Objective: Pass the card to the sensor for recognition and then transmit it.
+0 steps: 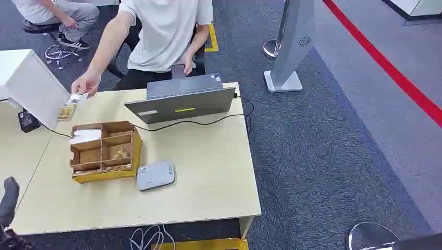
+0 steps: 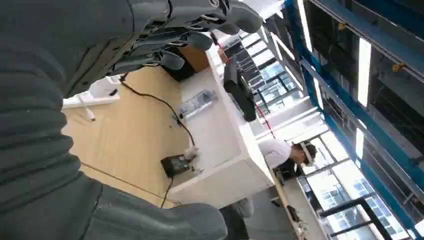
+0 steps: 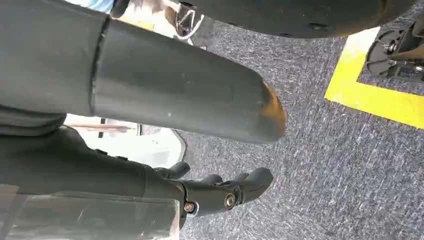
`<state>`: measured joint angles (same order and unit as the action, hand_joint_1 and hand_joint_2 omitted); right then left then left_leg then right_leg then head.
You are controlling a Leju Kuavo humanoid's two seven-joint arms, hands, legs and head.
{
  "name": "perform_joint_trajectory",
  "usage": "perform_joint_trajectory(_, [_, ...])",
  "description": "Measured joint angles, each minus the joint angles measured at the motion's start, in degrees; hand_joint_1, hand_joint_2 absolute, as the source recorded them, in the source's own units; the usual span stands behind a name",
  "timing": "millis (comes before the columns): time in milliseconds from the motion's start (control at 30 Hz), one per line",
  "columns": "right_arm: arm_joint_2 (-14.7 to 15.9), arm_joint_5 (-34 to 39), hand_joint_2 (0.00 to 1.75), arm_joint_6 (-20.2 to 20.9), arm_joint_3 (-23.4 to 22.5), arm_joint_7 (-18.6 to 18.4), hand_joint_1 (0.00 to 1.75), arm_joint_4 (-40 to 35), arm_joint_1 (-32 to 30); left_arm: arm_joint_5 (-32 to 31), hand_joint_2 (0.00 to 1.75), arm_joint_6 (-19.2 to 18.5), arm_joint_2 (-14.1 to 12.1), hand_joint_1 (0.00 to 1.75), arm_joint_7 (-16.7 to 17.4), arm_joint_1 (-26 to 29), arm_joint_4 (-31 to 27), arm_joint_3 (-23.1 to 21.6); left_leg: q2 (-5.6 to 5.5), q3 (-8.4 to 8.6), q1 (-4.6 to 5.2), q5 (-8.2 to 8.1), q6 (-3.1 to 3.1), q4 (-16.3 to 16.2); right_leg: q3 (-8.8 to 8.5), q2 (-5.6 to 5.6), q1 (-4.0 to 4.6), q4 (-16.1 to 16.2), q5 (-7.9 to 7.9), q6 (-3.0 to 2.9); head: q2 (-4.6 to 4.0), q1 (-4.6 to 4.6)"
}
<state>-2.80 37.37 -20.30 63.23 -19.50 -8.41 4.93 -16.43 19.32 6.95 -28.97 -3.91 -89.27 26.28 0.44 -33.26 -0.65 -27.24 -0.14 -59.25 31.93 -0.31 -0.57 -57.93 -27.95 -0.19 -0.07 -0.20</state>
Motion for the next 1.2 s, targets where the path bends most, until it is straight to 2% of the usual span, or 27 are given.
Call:
perform_joint_trajectory(333, [0.0, 0.0, 0.0, 0.9, 2.5, 0.5, 0.0, 0.3, 0.2, -12.7, 1.75, 0.4, -5.0, 0.0, 6.8, -10.3, 8.1, -7.7, 0.03, -0.01, 0.0, 0.08, 0.0, 0.0, 0.03, 0.04, 0.0, 0.0, 0.08, 0.02, -0.02, 0.0])
perform_joint_trajectory(833, [0.5, 0.1, 0.0, 2.2, 6.1, 1.1, 0.0, 0.6, 0.7, -30.5, 1.75, -1.5, -12.1, 0.0, 17.8, -25.6, 25.9, -16.9, 0.06, -0.04, 0.0, 0.12, -0.06, 0.0, 0.08, 0.11, 0.0, 0.0, 0.1, 0.02, -0.02, 0.0])
perform_joint_trajectory(867, [0.5, 0.1, 0.0, 2.3, 6.3, 1.1, 0.0, 0.7, 0.8, -31.7, 1.75, -1.6, -12.6, 1.75, 18.4, -26.6, 27.1, -17.5, 0.05, -0.04, 0.0, 0.12, -0.06, 0.0, 0.08, 0.11, 0.0, 0.0, 0.1, 0.02, -0.02, 0.02])
perform_joint_trajectory(1200, [0.9, 0.2, 0.0, 3.0, 9.1, 1.6, 0.0, 0.9, 1.0, -43.4, 1.75, -2.4, -16.9, 1.75, 25.4, -36.1, 38.8, -22.6, 0.07, -0.07, 0.0, 0.18, -0.09, 0.0, 0.09, 0.13, 0.0, 0.0, 0.12, 0.01, 0.0, 0.02])
